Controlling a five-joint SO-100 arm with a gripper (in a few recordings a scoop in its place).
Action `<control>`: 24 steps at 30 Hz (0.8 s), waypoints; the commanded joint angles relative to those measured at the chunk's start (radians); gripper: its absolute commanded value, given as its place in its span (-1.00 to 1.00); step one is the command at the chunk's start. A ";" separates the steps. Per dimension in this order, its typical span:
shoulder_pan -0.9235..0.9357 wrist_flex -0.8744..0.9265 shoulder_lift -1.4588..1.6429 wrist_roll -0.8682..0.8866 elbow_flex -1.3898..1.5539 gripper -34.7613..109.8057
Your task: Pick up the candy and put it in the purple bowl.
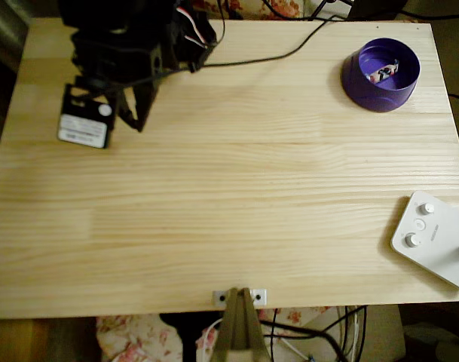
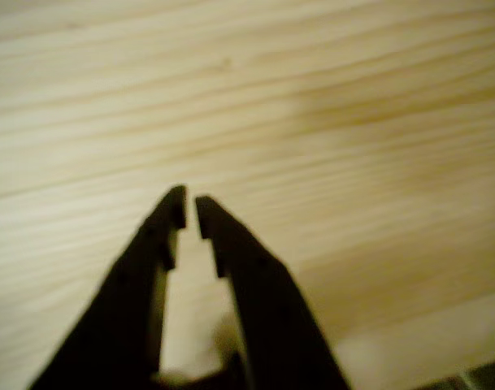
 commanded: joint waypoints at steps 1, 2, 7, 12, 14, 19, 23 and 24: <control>0.018 -0.035 0.107 -0.006 0.041 -0.53; 0.023 -0.035 0.133 -0.006 0.063 -0.53; 0.014 -0.028 0.216 -0.002 0.152 -0.53; 0.002 0.035 0.302 0.032 0.198 -0.53; -0.012 0.049 0.327 0.034 0.204 -0.53; -0.015 0.051 0.327 0.025 0.204 -0.53; -0.034 0.051 0.327 0.014 0.204 -0.53; -0.034 0.051 0.327 0.014 0.204 -0.53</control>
